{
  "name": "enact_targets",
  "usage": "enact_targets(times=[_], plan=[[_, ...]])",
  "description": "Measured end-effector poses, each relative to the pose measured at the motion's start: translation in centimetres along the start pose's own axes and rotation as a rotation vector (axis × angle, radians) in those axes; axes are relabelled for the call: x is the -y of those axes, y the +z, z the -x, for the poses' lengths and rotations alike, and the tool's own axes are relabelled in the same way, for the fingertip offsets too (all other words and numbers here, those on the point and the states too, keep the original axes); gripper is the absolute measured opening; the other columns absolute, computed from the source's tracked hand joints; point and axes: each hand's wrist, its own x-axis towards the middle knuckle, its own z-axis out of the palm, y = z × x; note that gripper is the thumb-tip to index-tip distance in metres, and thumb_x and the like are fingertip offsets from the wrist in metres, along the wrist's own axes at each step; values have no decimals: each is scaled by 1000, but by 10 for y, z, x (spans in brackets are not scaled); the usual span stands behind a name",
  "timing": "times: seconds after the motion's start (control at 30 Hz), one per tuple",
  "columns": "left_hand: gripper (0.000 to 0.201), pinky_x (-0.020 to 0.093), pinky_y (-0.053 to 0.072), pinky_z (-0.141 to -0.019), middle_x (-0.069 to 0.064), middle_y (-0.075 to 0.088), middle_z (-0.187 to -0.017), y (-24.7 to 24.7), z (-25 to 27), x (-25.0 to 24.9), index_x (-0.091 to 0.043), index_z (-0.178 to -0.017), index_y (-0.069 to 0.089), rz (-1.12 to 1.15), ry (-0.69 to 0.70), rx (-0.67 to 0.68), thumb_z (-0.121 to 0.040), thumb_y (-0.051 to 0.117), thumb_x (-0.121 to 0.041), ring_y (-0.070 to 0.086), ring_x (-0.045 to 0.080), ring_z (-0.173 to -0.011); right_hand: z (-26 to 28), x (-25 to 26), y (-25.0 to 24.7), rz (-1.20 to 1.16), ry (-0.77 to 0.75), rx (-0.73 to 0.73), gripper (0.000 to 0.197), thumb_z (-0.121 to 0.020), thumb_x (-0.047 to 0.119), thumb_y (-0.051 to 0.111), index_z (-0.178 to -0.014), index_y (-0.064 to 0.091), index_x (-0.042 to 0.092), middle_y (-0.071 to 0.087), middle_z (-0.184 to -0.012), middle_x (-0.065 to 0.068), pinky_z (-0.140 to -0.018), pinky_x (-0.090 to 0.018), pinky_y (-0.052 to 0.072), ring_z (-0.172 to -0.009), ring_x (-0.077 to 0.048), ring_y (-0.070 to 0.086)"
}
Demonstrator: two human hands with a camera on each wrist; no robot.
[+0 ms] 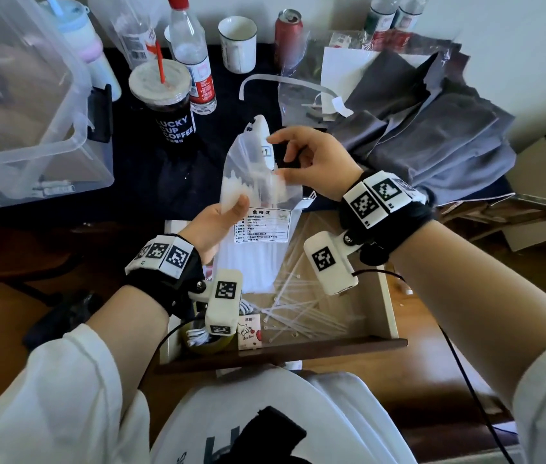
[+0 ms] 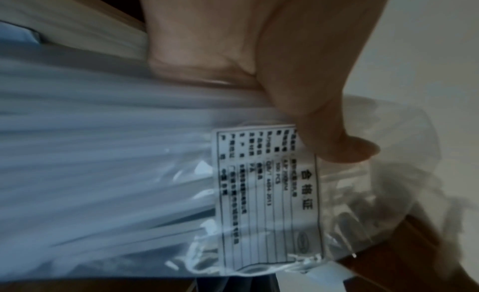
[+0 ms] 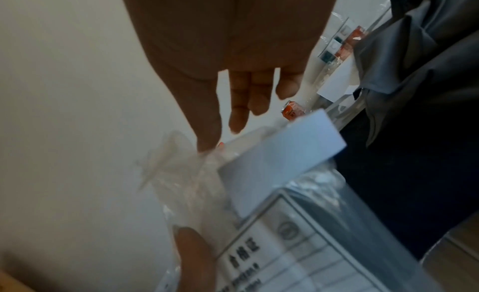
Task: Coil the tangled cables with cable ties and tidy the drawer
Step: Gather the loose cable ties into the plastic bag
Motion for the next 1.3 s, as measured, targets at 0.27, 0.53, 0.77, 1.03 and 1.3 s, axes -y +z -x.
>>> enact_targets(times=[0.27, 0.53, 0.77, 1.03, 1.3], plan=[[101, 33, 42, -101, -6, 73, -103, 4, 4, 10, -18, -101, 66, -50, -54, -65, -26, 70, -85, 63, 12, -108, 7, -21, 14, -26, 100, 148, 24, -79, 17, 71, -83, 67, -7, 56, -77, -3, -68, -22, 45, -63, -7, 54], [99, 35, 41, -100, -10, 72, -103, -21, 15, 41, -22, -100, 67, -100, -189, -198, -32, 58, -94, 61, 10, -108, 13, -53, 37, -64, 154, 392, 26, -94, 38, 48, -118, 56, 37, 37, -95, 9, -92, -11, 37, -95, 4, 41], [62, 42, 43, -98, 5, 64, -111, -45, 31, 62, -14, -105, 61, 144, -289, -514, -64, 51, -59, 60, 22, -107, 44, -138, 64, -286, 558, 222, 14, -94, 12, 52, -101, 64, 14, 58, -72, 0, -52, -12, 37, -47, 3, 51], [57, 35, 52, -83, -2, 69, -102, -51, 31, 102, -18, -107, 61, 240, -297, -552, -72, 47, -61, 61, 19, -108, 67, -221, 118, -97, 845, 125, 19, -81, 7, 61, -76, 66, 25, 55, -65, 6, -58, -21, 38, -60, -11, 48], [46, 19, 53, -66, -2, 70, -101, -46, 25, 141, -15, -104, 61, 318, -273, -631, -86, 43, -53, 69, 5, -89, 63, -228, 187, 142, 773, 378, 39, -78, 7, 65, -116, 60, 15, 60, -114, -7, -81, -21, 41, -105, -24, 58]])
